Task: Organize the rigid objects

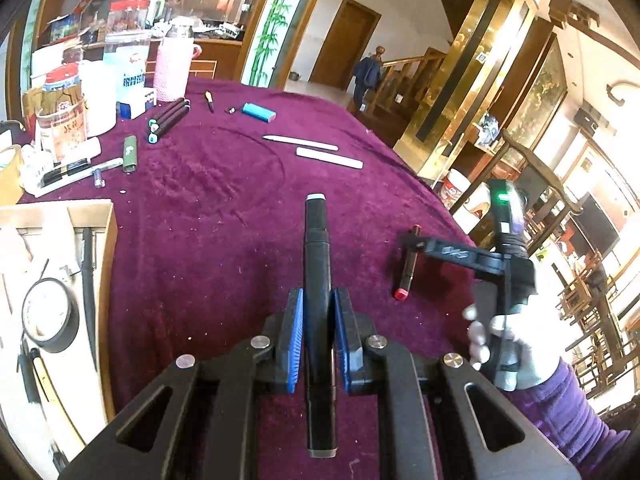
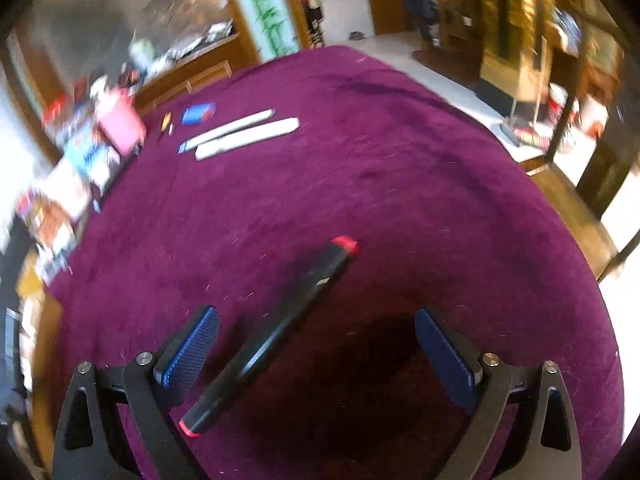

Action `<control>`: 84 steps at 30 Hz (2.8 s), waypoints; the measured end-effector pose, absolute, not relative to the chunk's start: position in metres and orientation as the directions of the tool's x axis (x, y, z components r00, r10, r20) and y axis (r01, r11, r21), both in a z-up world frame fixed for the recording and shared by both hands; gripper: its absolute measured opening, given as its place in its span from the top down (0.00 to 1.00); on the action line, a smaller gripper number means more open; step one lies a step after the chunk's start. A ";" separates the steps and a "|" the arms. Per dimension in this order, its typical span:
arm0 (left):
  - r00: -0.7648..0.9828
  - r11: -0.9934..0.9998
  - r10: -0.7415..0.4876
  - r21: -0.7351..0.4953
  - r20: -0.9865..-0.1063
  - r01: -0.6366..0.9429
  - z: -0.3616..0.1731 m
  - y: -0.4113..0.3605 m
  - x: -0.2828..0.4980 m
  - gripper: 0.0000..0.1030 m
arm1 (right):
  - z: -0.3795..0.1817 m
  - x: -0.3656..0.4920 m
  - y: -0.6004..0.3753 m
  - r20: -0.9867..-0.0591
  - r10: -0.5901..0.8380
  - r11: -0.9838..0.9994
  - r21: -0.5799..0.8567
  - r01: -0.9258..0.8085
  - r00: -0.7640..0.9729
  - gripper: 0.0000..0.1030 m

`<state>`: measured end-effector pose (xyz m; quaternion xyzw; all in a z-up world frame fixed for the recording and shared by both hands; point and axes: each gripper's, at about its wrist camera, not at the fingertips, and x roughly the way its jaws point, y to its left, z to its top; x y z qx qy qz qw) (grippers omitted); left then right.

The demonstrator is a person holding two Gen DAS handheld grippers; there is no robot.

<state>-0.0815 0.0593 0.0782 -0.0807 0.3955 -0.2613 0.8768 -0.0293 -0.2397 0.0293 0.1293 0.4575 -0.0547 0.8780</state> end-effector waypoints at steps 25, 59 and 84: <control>0.677 0.876 -0.438 -0.451 -0.591 0.173 0.080 0.201 -0.126 0.86 | 0.066 -0.050 -0.153 -0.733 0.342 0.913 0.408 -0.021 0.588 0.85; 0.666 0.894 -0.260 -0.434 -0.699 -0.108 0.034 0.298 -0.156 0.56 | 0.045 -0.083 0.133 -0.815 0.509 0.831 0.382 -0.404 0.277 0.80; 0.844 0.964 -0.023 -0.237 -0.536 -0.124 0.098 0.268 -0.182 0.22 | 0.115 -0.122 0.084 -0.607 0.247 0.938 -0.044 -0.343 0.755 0.12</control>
